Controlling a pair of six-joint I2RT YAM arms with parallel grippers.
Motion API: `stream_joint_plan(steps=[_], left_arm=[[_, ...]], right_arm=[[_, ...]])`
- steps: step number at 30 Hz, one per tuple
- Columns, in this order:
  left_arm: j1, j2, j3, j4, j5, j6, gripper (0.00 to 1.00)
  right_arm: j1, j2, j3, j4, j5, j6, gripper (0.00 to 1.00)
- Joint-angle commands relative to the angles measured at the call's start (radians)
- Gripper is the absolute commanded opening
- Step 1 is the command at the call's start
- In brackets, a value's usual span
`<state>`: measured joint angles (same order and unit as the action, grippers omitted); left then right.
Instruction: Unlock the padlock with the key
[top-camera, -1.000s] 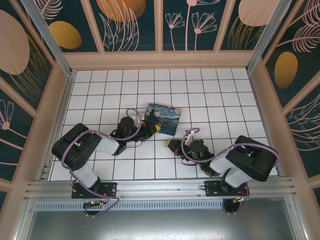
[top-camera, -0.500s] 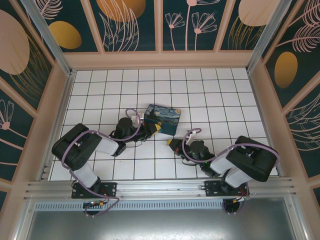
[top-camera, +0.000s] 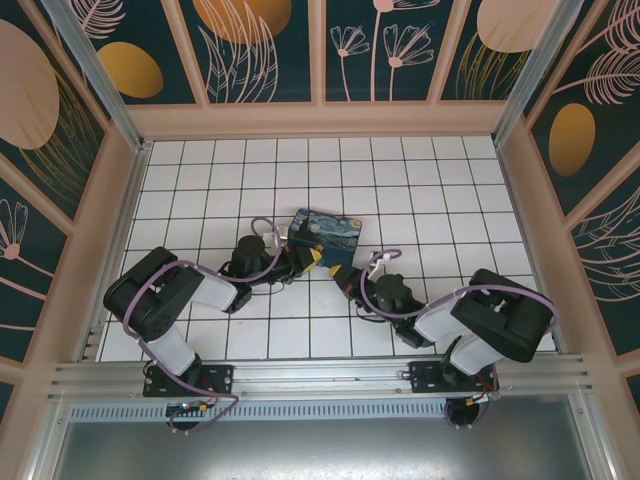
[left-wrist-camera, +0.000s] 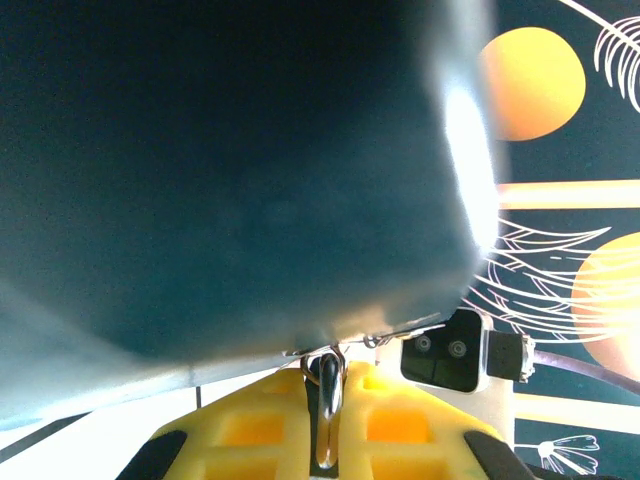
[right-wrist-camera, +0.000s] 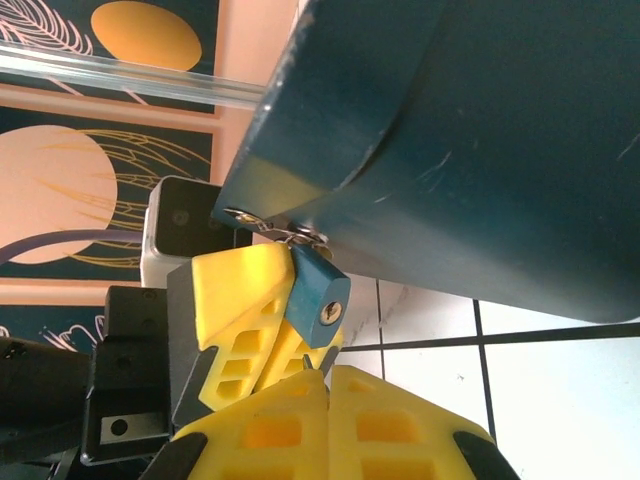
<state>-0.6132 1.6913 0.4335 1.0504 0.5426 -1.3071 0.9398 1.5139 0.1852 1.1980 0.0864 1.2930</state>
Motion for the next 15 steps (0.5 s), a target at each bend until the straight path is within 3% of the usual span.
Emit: stream_joint_plan(steps=[1,15], left_arm=[[0.004,-0.021,0.002,0.029,0.015,-0.005,0.00],[0.005,-0.033,0.002,0.009,0.014,0.009,0.00]], right_arm=[[-0.002,0.026,0.019,0.032,0.027,0.012,0.00],[-0.015,0.062,0.045,0.046,0.019,0.022,0.00]])
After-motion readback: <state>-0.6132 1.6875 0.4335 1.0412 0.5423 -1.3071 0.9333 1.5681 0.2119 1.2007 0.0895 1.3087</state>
